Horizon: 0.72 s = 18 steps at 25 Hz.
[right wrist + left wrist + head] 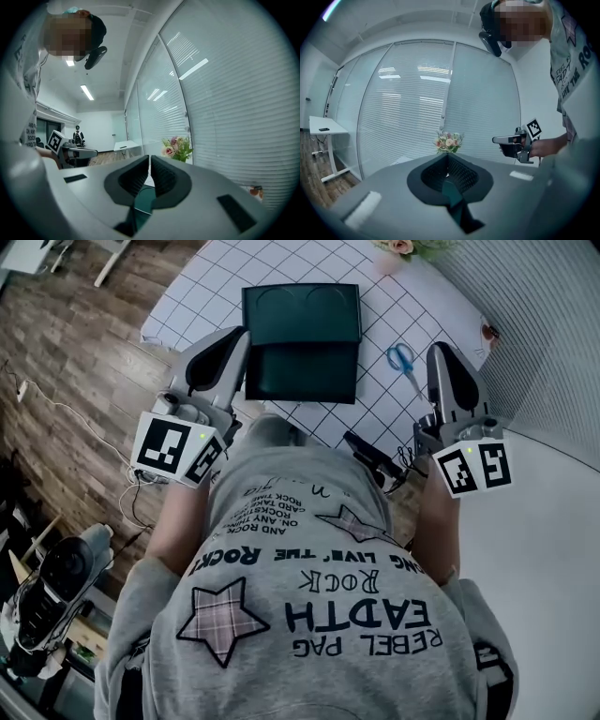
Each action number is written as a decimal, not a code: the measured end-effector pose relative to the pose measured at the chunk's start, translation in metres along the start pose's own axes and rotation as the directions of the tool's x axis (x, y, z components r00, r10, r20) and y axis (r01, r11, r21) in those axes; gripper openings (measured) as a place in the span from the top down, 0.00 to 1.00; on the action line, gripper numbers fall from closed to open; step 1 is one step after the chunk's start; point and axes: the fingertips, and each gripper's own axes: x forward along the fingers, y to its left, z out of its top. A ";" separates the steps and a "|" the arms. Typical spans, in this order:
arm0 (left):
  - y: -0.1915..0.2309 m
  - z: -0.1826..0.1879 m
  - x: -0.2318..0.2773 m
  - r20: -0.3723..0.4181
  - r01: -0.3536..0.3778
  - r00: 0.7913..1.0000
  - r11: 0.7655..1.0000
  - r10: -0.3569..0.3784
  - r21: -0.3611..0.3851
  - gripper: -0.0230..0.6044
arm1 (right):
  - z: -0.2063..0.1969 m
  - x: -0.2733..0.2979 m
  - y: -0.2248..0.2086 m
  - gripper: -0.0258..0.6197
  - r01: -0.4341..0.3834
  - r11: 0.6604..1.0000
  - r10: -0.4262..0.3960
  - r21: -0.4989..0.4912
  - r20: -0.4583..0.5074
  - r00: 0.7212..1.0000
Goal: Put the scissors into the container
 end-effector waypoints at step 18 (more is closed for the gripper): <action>-0.006 -0.003 0.027 -0.015 0.074 0.997 0.997 -0.074 -0.006 0.96 | -0.009 -0.006 -0.012 0.93 0.061 0.998 -0.061 0.022 -0.011 0.998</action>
